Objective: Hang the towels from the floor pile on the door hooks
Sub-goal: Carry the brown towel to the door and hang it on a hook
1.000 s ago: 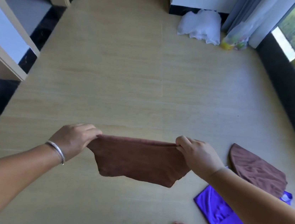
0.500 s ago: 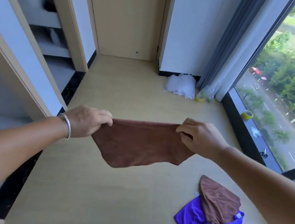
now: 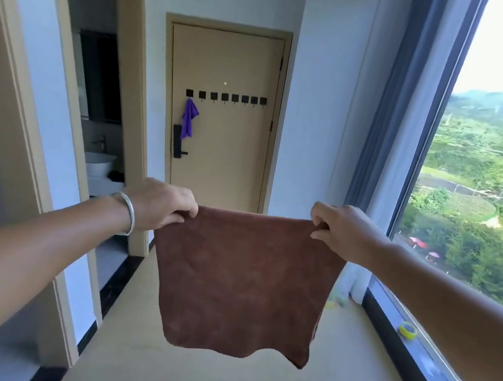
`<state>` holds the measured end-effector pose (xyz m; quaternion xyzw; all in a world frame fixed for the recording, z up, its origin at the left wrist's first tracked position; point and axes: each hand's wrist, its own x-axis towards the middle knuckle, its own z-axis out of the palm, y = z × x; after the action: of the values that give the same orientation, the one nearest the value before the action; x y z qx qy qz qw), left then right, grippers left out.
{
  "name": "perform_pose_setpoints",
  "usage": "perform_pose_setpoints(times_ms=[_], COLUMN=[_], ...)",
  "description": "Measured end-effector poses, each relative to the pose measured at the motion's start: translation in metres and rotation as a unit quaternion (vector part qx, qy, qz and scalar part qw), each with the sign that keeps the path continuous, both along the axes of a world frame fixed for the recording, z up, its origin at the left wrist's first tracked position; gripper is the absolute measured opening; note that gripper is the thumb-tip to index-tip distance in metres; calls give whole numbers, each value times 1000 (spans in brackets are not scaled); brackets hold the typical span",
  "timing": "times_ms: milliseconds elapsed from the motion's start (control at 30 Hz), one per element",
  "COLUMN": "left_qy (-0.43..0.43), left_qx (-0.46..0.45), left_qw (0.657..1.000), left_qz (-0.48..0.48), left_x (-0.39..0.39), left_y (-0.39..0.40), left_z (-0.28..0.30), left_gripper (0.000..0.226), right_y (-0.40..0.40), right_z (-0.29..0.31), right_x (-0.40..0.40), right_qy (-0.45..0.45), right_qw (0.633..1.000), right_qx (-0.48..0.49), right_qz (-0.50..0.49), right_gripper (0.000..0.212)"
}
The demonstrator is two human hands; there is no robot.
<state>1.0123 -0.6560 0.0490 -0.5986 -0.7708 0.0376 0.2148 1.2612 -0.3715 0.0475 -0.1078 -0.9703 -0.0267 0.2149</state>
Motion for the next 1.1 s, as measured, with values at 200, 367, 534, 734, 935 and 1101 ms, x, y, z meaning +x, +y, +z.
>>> perform_pose_setpoints(times_ms=[200, 367, 534, 734, 935, 1101], left_qy=[73, 171, 175, 166, 150, 105], left_qx=[17, 58, 51, 57, 42, 53], left_qw=[995, 976, 975, 979, 983, 988], left_qz=[60, 124, 127, 105, 97, 96], left_x=[-1, -17, -46, -97, -153, -201], left_y=[-11, -23, -38, -39, -4, 53], left_z=[44, 53, 50, 44, 45, 56], left_gripper=[13, 29, 31, 38, 42, 21], right_y=[-21, -43, -54, -42, 2, 59], right_z=[42, 53, 51, 44, 44, 49], right_x=[-14, -38, -66, -120, -187, -240], right_qy=[-15, 0, 16, 17, 27, 55], right_qw=[998, 994, 992, 990, 987, 989], right_qx=[64, 110, 124, 137, 136, 97], right_qz=[-15, -24, -20, 25, 77, 93], right_gripper=[22, 19, 14, 24, 36, 28])
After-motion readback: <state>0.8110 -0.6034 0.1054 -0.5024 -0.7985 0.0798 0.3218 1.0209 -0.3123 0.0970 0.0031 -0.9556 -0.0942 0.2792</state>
